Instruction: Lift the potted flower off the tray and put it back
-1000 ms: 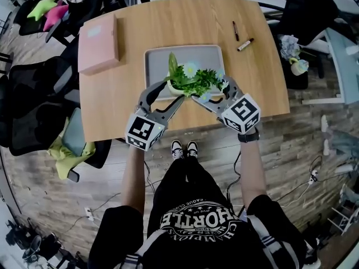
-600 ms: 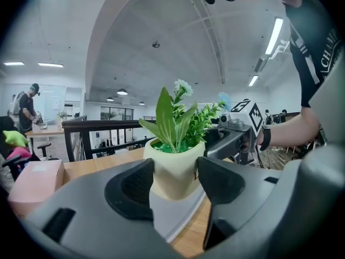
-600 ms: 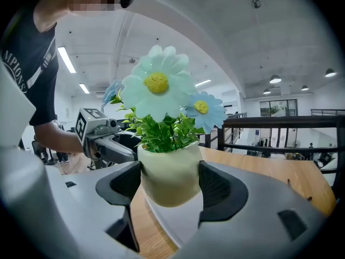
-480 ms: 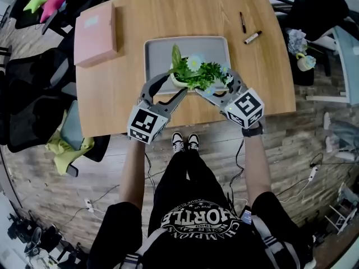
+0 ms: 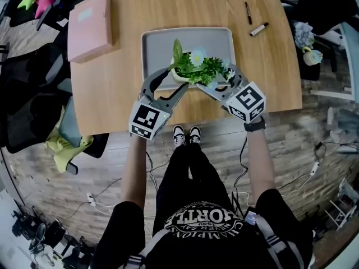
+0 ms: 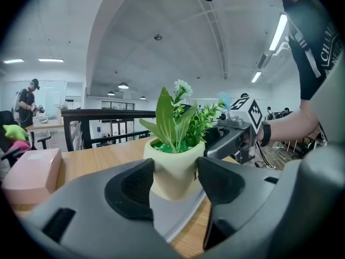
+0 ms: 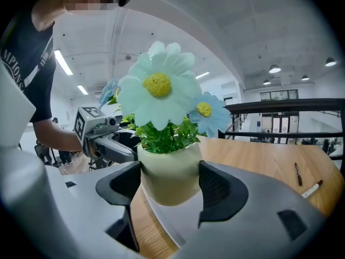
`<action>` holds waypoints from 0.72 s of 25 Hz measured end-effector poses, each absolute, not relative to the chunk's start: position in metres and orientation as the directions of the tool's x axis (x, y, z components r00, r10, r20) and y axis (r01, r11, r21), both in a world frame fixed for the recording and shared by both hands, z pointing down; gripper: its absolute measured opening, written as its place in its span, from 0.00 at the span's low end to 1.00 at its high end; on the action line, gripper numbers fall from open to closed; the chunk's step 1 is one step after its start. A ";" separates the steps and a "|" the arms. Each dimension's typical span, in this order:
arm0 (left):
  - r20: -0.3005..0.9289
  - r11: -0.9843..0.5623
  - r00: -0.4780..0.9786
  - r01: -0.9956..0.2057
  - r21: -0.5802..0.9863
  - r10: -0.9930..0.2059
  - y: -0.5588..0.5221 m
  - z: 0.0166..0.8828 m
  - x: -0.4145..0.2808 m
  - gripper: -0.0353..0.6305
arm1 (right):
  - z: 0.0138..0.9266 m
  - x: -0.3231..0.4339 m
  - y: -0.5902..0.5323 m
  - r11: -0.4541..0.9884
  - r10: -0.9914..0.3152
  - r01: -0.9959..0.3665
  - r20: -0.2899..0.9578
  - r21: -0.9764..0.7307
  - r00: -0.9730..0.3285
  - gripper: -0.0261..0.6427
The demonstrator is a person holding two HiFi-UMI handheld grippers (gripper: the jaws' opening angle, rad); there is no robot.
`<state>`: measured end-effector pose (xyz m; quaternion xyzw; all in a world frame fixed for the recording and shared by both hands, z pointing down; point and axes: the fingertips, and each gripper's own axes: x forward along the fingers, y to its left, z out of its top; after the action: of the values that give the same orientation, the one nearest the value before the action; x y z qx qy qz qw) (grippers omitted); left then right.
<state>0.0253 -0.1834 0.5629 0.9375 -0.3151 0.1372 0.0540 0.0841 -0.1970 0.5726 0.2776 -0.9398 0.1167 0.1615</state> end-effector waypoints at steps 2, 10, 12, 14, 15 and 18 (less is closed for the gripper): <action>0.295 -0.793 0.761 -0.608 0.017 -0.577 -0.186 0.572 0.026 0.47 | 0.582 0.084 -0.200 0.819 -0.477 -0.557 0.375 -0.138 -0.795 0.57; 0.314 -0.787 0.756 -0.616 0.044 -0.574 -0.192 0.608 0.028 0.47 | 0.617 0.086 -0.205 0.820 -0.469 -0.557 0.401 -0.135 -0.787 0.57; 0.321 -0.787 0.756 -0.615 0.048 -0.571 -0.194 0.617 0.028 0.47 | 0.626 0.086 -0.208 0.820 -0.465 -0.556 0.411 -0.135 -0.784 0.57; 0.329 -0.787 0.755 -0.614 0.051 -0.568 -0.197 0.627 0.028 0.47 | 0.636 0.085 -0.210 0.820 -0.460 -0.556 0.421 -0.137 -0.782 0.57; 0.334 -0.788 0.754 -0.614 0.051 -0.566 -0.197 0.631 0.028 0.47 | 0.641 0.085 -0.211 0.819 -0.458 -0.556 0.426 -0.139 -0.780 0.57; 0.354 -0.790 0.750 -0.611 0.046 -0.559 -0.198 0.645 0.028 0.47 | 0.655 0.085 -0.211 0.816 -0.453 -0.560 0.439 -0.146 -0.775 0.57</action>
<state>0.0283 -0.1984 0.6448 0.9319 -0.3140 0.1631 0.0798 0.0852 -0.2112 0.6552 0.2717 -0.9324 0.1354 0.1962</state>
